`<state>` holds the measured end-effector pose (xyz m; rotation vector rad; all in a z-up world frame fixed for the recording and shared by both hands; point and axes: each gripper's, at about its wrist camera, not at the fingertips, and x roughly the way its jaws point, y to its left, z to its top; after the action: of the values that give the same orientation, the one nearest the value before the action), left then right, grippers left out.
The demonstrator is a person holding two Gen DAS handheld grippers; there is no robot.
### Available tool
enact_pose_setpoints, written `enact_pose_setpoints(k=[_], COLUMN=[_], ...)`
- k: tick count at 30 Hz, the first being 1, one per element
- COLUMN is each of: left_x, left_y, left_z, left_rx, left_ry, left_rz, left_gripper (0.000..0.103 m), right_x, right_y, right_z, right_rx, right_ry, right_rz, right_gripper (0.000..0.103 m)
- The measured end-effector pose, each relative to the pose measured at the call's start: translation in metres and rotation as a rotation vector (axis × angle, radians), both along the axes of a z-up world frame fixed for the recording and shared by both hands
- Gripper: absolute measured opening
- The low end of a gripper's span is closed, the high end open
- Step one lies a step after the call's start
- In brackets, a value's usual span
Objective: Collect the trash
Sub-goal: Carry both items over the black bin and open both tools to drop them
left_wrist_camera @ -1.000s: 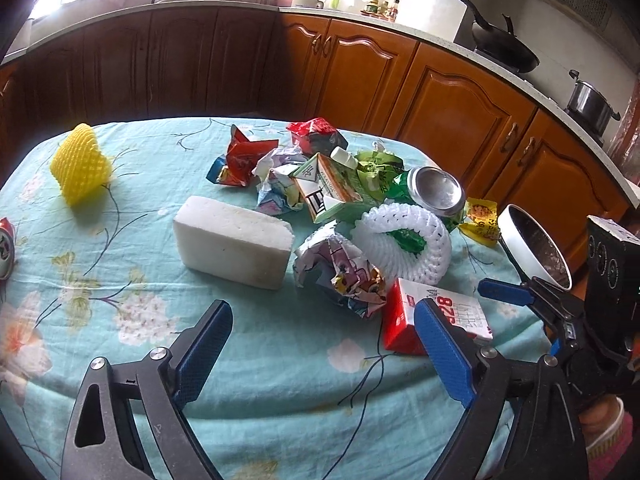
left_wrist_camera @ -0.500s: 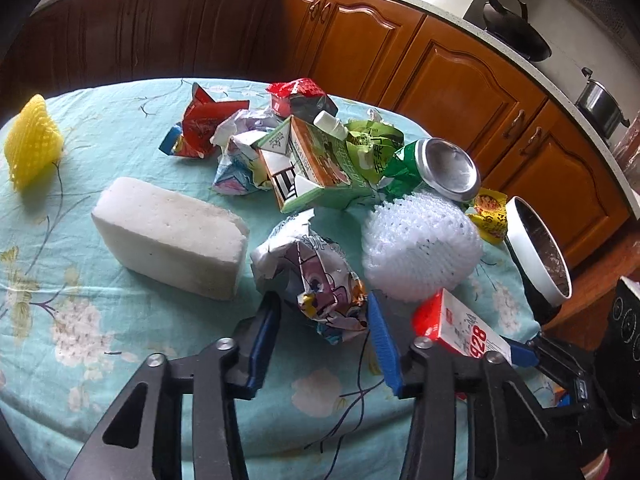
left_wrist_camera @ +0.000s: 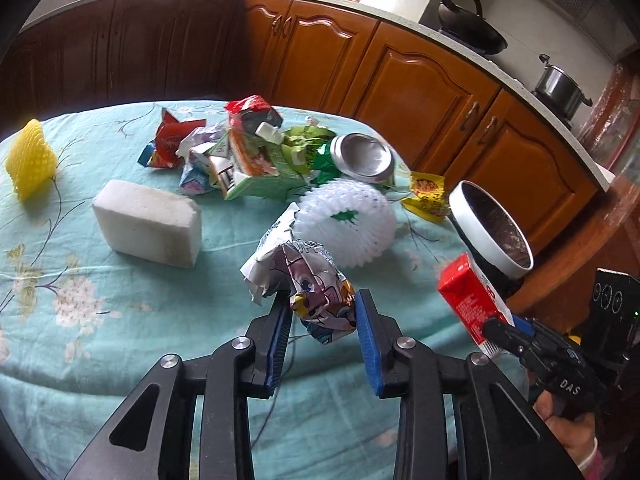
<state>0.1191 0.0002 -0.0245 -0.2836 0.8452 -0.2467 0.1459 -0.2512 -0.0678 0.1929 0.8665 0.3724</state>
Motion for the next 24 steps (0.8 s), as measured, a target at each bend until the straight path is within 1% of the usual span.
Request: enact_pose_setpoints(k=[6, 10, 12, 15, 19, 24], left_x=[-0.004, 0.003, 0.008, 0.024, 0.047, 0.075], left_y=[-0.039, -0.063, -0.075, -0.092, -0.112, -0.139], left_z=[0.017, 0.020, 0.022, 0.021, 0.020, 0.024], left_rx=[0.024, 0.039, 0.045, 0.055, 0.060, 0.072], left_ry=[-0.052, -0.061, -0.066, -0.067, -0.064, -0.080], left_rz=[-0.121, -0.188, -0.216, -0.255, -0.304, -0.361], left_gripper=[0.030, 0.030, 0.029, 0.029, 0.029, 0.029], right_x=[0.000, 0.002, 0.001, 0.002, 0.009, 0.020], right_y=[-0.023, -0.041, -0.051, -0.066, -0.090, -0.123], right_z=[0.013, 0.021, 0.027, 0.035, 0.042, 0.051], right_rx=[0.005, 0.003, -0.010, -0.036, -0.051, -0.072], right_ry=[-0.032, -0.044, -0.064, -0.092, -0.100, -0.108], right_rz=[-0.081, -0.130, -0.161, -0.198, -0.253, -0.319], right_gripper=[0.049, 0.049, 0.049, 0.049, 0.049, 0.049])
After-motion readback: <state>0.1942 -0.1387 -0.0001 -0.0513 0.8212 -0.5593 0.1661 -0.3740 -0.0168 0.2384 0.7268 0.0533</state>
